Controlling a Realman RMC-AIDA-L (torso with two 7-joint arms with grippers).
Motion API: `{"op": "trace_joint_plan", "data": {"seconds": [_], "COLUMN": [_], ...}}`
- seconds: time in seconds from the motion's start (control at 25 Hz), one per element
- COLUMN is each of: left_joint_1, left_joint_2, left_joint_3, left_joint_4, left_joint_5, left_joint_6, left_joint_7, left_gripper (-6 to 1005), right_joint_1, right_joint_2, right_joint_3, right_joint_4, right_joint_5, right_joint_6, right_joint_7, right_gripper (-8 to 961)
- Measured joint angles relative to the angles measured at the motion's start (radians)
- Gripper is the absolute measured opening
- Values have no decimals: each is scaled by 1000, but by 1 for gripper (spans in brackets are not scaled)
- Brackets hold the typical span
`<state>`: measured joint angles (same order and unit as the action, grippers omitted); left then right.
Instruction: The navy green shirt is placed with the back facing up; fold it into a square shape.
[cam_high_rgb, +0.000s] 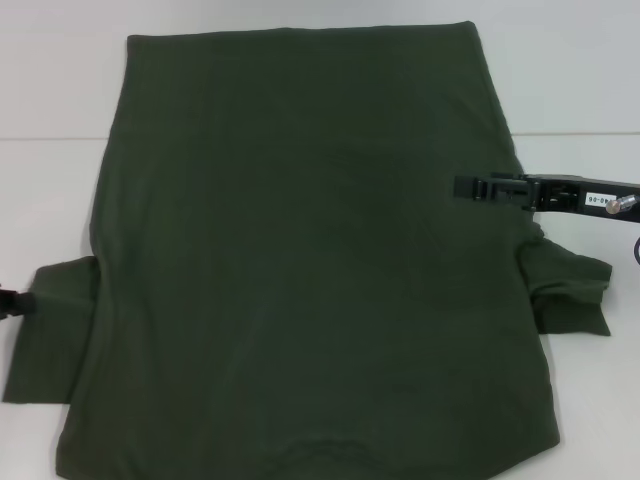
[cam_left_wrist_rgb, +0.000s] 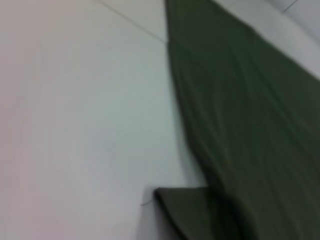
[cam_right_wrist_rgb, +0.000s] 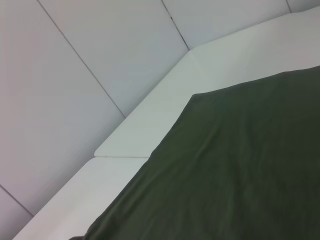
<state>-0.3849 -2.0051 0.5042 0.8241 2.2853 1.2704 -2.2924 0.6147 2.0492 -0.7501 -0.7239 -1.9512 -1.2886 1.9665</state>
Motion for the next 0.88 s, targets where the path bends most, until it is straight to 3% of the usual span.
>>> {"op": "trace_joint_plan", "data": {"seconds": [0.2, 0.4, 0.68, 0.88], "left_joint_1": [-44, -92, -134, -128], "left_joint_2": [45, 73, 83, 78], "left_joint_3": [7, 8, 7, 2], "left_joint_4": [24, 36, 97, 129], "left_joint_5": [112, 227, 379, 401], "left_joint_6": [10, 27, 47, 45], "left_joint_7": [-94, -151, -239, -270], "left_gripper": [4, 5, 7, 9], "right_joint_1": [1, 0, -4, -4], "right_joint_2": [-1, -1, -1, -1], "right_joint_3": [0, 0, 0, 0], "right_joint_4": [0, 0, 0, 0], "right_joint_5": [0, -3, -5, -5], "right_joint_6": [-3, -3, 0, 1], "right_joint_7": [0, 0, 0, 0], "right_gripper": [917, 918, 918, 917]}}
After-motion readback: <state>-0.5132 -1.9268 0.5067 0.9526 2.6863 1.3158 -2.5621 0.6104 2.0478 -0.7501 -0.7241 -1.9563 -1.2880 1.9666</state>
